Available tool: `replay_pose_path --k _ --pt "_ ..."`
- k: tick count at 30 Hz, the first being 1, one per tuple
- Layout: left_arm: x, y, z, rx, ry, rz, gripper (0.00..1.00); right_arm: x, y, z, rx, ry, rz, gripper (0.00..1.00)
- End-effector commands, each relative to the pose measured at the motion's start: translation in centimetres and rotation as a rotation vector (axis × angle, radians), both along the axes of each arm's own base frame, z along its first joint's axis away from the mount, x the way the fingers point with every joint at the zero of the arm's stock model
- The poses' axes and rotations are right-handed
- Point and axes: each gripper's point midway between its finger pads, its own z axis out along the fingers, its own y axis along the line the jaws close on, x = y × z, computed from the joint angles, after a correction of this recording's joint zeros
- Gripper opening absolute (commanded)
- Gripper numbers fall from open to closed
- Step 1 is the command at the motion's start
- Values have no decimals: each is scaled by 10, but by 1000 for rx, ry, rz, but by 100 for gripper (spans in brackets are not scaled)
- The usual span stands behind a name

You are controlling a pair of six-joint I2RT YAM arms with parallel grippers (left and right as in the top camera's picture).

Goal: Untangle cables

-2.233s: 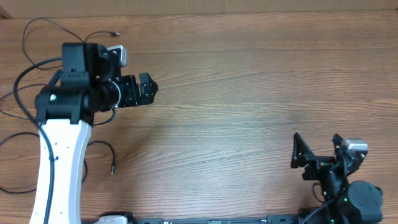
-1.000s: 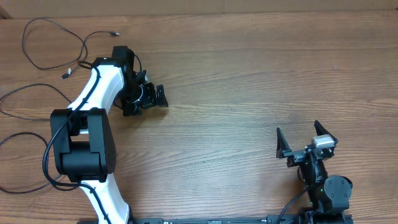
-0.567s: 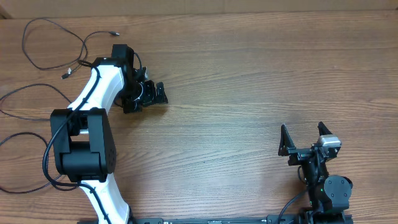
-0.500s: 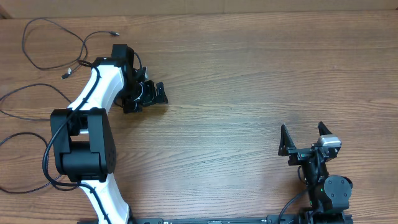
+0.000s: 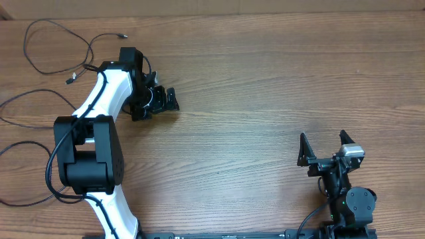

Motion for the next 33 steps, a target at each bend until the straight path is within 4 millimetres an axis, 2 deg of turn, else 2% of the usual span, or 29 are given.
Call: replay_pose_path --k 1,3,5,8,11,13,16,19,20,23,25,26,31,33 --pt "1 6 -3 42 -5 -24 100 0 -4 -1 7 -7 -18 100" --pt "4 8 1 52 -23 -23 100 0 -4 -1 7 -7 -18 100" --pt "8 6 14 51 -68 -21 100 0 -4 -1 7 -7 -18 100" --pt "23 6 66 74 -289 -22 99 0 -4 -1 7 -7 -18 100" --pt "27 12 120 114 -525 -3 100 0 -4 -1 7 -7 -18 100" --pt "17 17 153 140 -664 13 100 0 -4 -1 7 -7 -18 100" --pt "-13 24 195 175 -851 29 100 0 -4 -1 7 -7 -18 100" --pt "-56 26 230 203 -1030 -10 100 0 -4 -1 7 -7 -18 100" --pt "-82 27 245 225 -1122 -35 100 0 -4 -1 7 -7 -18 100" --pt "-121 28 255 248 -1233 -50 99 0 -4 -1 7 -7 -18 100" --pt "-136 29 250 249 -1263 -48 100 0 -4 -1 7 -7 -18 100" --pt "-144 29 241 250 -1272 -47 99 0 -4 -1 7 -7 -18 100" --pt "-141 32 195 270 -1283 -35 100 0 -4 -1 7 -7 -18 100" --pt "-139 34 192 283 -1339 -27 100 0 -4 -1 7 -7 -18 100"
